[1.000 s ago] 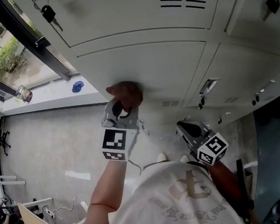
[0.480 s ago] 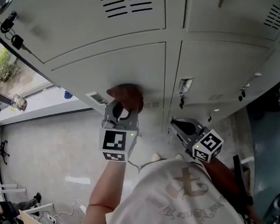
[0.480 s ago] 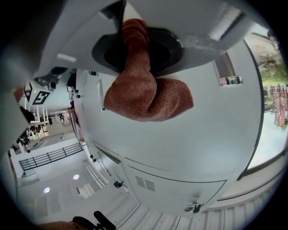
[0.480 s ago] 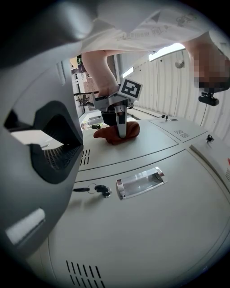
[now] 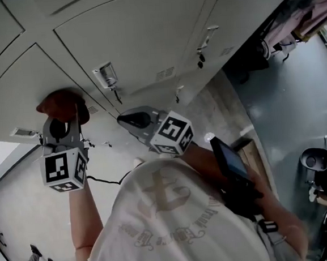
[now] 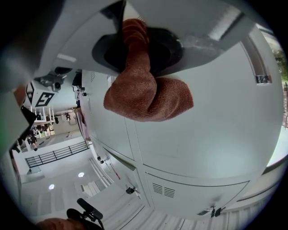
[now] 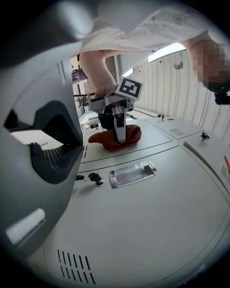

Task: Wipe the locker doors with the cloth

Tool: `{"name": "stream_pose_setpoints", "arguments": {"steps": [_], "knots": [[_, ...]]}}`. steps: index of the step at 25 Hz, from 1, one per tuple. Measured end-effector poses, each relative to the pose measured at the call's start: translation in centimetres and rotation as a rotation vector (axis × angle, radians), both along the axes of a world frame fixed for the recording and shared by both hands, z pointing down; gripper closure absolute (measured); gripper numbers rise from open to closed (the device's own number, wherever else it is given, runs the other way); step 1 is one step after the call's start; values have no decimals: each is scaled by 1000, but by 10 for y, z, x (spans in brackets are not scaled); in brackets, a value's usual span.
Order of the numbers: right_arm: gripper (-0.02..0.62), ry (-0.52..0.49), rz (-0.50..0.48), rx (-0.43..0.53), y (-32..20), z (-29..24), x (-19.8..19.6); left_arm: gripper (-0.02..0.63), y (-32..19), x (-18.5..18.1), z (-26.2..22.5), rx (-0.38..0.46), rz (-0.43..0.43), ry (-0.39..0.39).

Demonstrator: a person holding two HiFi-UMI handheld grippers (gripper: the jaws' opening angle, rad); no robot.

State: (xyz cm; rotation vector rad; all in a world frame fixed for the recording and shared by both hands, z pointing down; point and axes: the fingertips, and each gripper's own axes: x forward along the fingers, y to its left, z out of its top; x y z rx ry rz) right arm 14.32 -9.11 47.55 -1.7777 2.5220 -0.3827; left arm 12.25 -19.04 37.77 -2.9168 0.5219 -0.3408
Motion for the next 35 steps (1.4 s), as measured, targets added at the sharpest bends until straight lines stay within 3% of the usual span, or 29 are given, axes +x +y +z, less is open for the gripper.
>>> {"name": "stream_pose_setpoints", "arguments": {"steps": [9, 15, 19, 22, 25, 32, 35], "knots": [[588, 30, -37, 2, 7, -3, -1, 526, 28, 34, 5, -1, 83, -7], [588, 17, -50, 28, 15, -2, 13, 526, 34, 44, 8, 52, 44, -10], [588, 11, 3, 24, 23, -8, 20, 526, 44, 54, -14, 61, 97, 25], [588, 14, -6, 36, 22, -13, 18, 526, 49, 59, -36, 60, 125, 63], [588, 7, -17, 44, 22, -16, 14, 526, 49, 64, -42, 80, 144, 51], [588, 12, -44, 46, 22, -18, 5, 528, 22, 33, -44, 85, 66, 53], [588, 2, -40, 26, 30, -15, -4, 528, 11, 14, -43, 38, 31, 70]]}}
